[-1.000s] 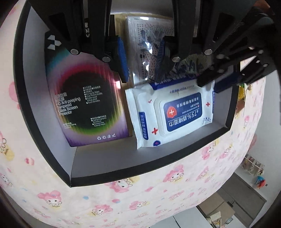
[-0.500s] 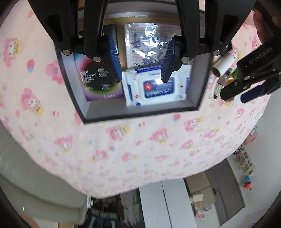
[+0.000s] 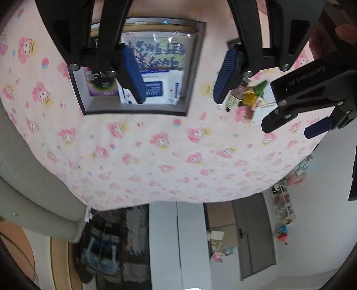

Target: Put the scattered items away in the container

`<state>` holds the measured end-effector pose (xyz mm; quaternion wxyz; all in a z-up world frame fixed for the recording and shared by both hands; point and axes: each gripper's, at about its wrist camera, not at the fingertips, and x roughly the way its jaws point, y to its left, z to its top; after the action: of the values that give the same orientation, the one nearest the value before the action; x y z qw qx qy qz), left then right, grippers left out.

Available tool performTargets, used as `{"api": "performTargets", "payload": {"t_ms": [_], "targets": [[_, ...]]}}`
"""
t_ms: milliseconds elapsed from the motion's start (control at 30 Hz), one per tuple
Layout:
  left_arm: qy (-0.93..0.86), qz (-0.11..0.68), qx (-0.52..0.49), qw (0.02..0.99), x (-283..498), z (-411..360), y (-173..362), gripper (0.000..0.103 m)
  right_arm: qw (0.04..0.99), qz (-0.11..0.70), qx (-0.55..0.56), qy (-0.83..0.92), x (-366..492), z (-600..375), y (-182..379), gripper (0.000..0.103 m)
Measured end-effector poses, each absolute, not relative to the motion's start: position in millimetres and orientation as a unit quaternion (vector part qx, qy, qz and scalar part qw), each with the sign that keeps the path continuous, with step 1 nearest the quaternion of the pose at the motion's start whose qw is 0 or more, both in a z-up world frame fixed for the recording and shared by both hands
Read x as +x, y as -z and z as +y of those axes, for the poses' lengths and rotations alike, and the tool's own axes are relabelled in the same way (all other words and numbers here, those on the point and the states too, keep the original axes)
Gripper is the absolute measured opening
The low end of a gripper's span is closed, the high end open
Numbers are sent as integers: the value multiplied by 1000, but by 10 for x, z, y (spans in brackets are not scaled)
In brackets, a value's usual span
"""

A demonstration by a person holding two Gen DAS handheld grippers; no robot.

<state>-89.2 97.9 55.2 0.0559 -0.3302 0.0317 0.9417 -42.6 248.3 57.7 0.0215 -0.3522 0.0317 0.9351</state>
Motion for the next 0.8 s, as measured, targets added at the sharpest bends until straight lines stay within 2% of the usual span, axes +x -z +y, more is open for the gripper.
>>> {"api": "performTargets", "payload": {"t_ms": [300,800], "targets": [[-952,22,-303,46,-634,589,-684,102,6,51,-351,-935,-282,2147,-624,67],[-954,4,-297,50,-13,245,-740,102,-35,6,-323,-946,206,1701,-732,68]]}}
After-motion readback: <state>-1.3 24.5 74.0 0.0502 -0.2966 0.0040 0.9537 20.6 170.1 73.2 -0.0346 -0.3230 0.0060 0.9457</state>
